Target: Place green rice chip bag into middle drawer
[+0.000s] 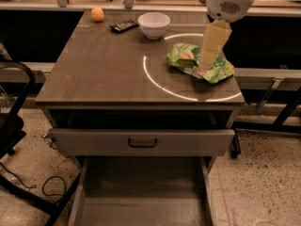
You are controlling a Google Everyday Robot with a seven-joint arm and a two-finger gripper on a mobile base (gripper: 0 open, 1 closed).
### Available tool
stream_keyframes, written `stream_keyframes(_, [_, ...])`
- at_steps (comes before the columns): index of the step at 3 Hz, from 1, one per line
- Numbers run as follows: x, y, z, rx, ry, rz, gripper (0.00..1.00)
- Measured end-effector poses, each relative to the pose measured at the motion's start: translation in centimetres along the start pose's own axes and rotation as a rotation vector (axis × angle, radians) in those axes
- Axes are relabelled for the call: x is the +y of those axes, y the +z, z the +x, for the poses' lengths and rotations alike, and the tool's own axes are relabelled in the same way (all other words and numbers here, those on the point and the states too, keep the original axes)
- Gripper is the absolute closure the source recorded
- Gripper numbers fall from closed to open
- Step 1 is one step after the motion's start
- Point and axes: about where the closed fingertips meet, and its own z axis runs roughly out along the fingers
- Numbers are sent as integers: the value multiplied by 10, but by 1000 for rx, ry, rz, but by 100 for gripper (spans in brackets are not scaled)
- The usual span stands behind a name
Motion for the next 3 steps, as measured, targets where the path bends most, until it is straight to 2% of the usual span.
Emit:
stream_keyframes(1, [-32,22,-5,5,26,12,0])
stream_keyframes(2, [-55,44,8,11,64,5,0])
stream_keyframes(3, [-70,67,17,-15,97,-26,0])
